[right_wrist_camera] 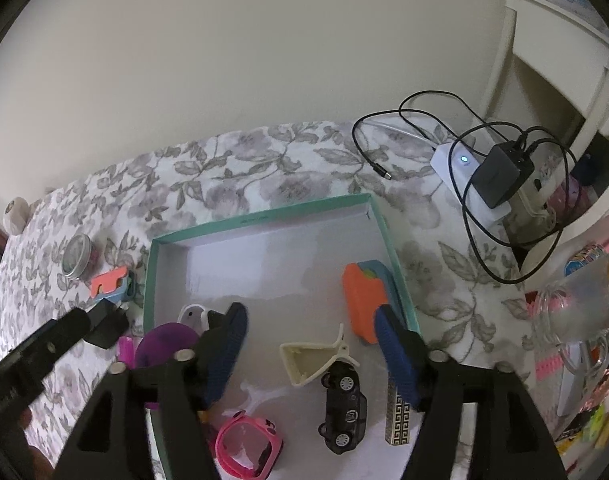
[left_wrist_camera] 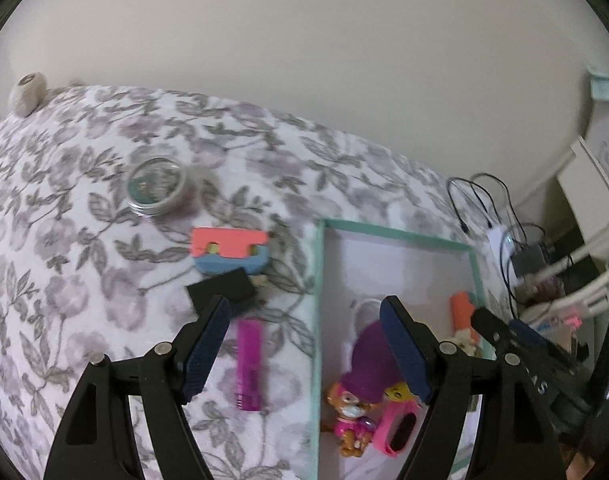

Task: Organize rigid objects
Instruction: 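Open both tools to release the purple-and-yellow toy and white clip in the tray, then withdraw both tools from the tray toward the remaining toys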

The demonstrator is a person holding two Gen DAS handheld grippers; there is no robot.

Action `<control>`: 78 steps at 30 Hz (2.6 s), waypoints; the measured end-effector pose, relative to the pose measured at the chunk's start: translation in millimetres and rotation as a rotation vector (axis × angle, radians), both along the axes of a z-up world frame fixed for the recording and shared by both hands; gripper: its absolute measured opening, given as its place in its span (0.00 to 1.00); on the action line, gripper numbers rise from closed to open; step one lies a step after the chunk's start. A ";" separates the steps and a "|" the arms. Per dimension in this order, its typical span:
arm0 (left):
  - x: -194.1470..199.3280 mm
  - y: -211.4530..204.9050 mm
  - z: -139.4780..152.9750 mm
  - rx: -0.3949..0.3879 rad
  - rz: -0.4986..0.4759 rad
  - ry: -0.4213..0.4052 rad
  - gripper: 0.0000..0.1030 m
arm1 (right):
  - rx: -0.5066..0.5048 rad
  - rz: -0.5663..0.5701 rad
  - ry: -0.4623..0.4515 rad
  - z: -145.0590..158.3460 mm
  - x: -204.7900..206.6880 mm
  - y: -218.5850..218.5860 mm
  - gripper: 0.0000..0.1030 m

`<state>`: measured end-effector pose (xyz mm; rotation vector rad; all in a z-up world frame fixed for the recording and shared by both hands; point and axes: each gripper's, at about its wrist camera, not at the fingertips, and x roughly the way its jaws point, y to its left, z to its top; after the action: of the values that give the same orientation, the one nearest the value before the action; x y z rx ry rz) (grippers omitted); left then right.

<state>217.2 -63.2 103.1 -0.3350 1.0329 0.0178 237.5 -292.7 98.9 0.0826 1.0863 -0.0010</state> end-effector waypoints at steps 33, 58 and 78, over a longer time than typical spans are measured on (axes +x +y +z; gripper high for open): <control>-3.0 57.0 8.8 0.072 0.195 -0.029 0.89 | 0.002 0.061 -0.049 7.1 -0.3 24.9 1.00; -36.1 187.9 36.3 0.052 0.441 -0.070 0.89 | 0.158 0.351 -0.118 14.6 -11.9 149.1 1.00; -4.8 152.6 -23.8 -0.008 0.243 0.134 0.89 | 0.074 0.470 0.040 -41.3 -18.0 197.8 0.75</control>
<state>212.3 89.4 79.3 -0.4694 1.1195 0.2574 219.5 -94.9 57.6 -0.1077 1.1252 0.4614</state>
